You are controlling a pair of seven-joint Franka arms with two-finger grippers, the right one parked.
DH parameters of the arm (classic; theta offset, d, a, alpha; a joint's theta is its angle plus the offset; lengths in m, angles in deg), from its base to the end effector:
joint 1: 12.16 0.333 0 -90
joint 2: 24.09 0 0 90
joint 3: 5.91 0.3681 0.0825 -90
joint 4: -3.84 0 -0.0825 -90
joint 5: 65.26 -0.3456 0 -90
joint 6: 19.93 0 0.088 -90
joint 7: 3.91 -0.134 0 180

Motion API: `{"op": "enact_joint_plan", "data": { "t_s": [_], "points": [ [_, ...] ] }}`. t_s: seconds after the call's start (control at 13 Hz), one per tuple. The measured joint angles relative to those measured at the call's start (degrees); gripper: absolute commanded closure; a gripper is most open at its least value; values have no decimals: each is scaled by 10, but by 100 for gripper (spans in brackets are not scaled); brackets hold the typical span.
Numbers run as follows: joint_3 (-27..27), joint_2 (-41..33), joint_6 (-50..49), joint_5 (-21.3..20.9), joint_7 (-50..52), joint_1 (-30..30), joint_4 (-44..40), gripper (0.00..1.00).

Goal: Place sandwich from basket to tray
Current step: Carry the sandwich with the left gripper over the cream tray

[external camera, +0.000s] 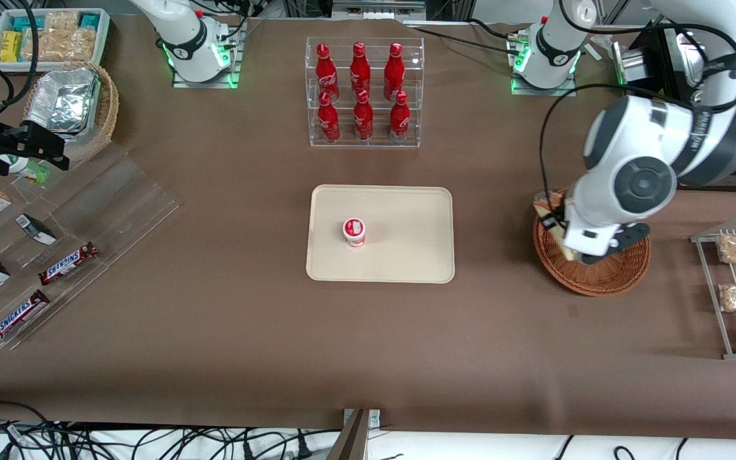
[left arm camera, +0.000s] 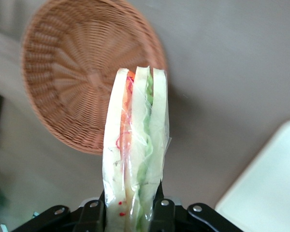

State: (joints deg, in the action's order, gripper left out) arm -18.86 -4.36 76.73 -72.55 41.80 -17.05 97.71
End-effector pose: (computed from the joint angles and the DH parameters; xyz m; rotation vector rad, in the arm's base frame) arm 0.5769 -0.1527 0.4393 -2.8586 -0.6623 0.3230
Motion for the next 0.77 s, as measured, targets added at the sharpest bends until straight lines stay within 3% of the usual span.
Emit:
{"op": "enact_joint_plan", "data": {
  "t_s": [0.23,0.77],
  "points": [
    [-42,7,8,-2,0,-33,-6,65],
    [-44,96,148,-10,23,-151,-6,65]
  ]
}}
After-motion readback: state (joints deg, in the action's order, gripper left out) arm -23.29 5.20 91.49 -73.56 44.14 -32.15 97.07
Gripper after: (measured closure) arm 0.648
